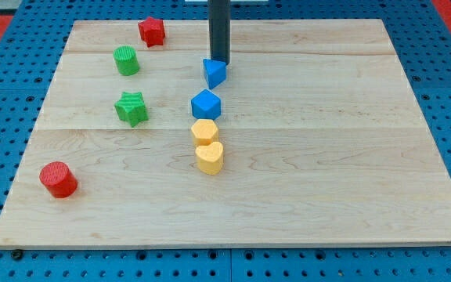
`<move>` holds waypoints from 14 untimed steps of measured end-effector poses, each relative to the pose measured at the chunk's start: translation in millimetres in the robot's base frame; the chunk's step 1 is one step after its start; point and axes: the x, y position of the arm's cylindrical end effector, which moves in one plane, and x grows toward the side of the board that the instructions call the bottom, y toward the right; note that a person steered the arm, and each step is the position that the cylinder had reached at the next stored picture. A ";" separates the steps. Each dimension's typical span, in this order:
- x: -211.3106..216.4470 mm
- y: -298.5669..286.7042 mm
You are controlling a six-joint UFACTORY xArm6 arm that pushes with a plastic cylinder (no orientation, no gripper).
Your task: Push the red circle bottom to the green star
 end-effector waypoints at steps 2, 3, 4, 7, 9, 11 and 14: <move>-8.7 -38.8; -13.3 -77.4; 32.0 -94.4; 155.8 -84.6; 102.3 -133.8; 129.5 -100.6; 287.9 -178.6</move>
